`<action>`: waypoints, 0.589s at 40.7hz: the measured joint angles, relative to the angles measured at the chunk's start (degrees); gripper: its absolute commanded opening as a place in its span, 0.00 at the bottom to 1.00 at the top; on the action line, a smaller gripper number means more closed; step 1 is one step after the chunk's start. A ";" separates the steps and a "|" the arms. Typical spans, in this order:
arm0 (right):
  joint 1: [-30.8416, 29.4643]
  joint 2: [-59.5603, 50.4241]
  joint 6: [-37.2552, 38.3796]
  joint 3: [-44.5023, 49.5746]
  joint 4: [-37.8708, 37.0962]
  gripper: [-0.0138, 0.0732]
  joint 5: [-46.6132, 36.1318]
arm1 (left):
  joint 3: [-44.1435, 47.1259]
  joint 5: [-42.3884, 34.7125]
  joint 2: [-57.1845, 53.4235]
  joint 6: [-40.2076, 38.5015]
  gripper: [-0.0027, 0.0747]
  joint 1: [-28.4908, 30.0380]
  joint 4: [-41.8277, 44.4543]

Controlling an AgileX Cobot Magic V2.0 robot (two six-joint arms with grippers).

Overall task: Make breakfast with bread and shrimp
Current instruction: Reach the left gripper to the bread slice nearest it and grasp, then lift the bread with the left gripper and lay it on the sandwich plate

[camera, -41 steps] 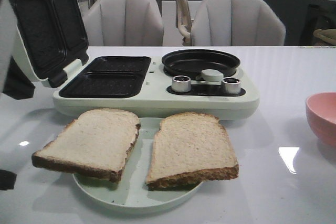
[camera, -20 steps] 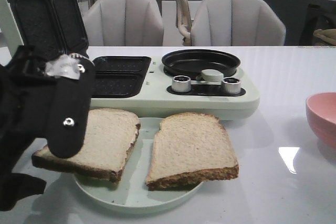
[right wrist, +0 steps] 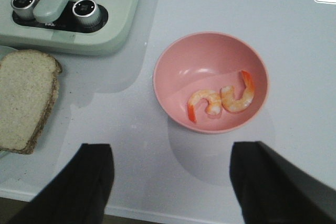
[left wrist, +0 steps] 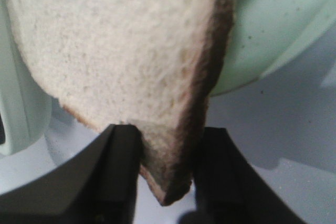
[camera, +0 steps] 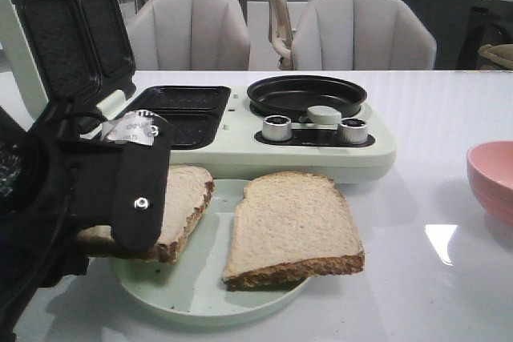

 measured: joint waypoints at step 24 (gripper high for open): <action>0.00 0.00 0.00 0.00 0.00 0.81 0.00 | -0.86 1.95 -23.11 0.02 0.16 -3.37 6.66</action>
